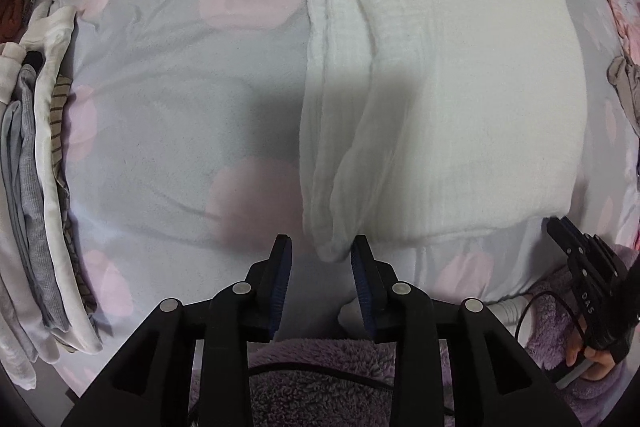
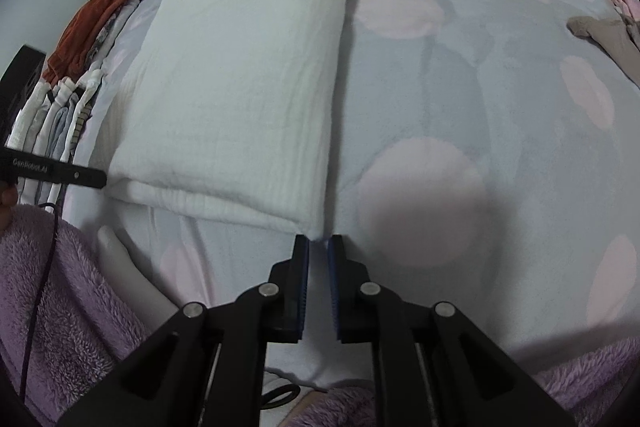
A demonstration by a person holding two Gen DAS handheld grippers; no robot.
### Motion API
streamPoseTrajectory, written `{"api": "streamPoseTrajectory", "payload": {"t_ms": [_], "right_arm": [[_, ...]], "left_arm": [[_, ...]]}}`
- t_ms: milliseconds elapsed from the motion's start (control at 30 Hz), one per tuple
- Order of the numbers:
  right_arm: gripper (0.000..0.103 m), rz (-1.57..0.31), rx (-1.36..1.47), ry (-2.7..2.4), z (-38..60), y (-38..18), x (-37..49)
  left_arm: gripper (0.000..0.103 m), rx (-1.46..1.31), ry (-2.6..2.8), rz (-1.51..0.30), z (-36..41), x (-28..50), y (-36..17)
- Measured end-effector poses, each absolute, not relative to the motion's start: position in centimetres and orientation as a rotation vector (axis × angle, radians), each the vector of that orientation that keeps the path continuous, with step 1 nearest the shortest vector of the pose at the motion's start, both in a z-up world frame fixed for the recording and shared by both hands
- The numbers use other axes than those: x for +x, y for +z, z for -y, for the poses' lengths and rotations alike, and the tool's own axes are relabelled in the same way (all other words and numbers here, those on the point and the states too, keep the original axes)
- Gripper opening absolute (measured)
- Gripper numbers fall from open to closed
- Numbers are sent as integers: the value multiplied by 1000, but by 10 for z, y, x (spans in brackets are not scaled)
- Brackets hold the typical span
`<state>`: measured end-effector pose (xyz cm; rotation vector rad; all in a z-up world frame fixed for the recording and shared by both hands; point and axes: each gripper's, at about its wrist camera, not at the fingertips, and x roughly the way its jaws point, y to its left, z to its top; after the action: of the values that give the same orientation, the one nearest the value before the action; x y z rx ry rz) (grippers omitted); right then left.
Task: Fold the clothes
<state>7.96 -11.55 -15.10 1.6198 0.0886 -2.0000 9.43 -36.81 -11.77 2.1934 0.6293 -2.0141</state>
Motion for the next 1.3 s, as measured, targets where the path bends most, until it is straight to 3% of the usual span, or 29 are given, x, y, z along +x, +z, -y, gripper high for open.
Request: {"api": "streamPoseTrajectory", "payload": {"t_ms": [533,867,1300], "right_arm": [[12,302,1548,-2155,67,-125,62],[12,206,1519,-2198,82,-119,50],[12,64,1422,-2186,112,-106,10]], "left_arm": [[34,1627,-2270,-1014,410,127,-62],[34,1543,-2249,-930,411,118,-46],[34,1348,-2255,-881,445,59,-67]]}}
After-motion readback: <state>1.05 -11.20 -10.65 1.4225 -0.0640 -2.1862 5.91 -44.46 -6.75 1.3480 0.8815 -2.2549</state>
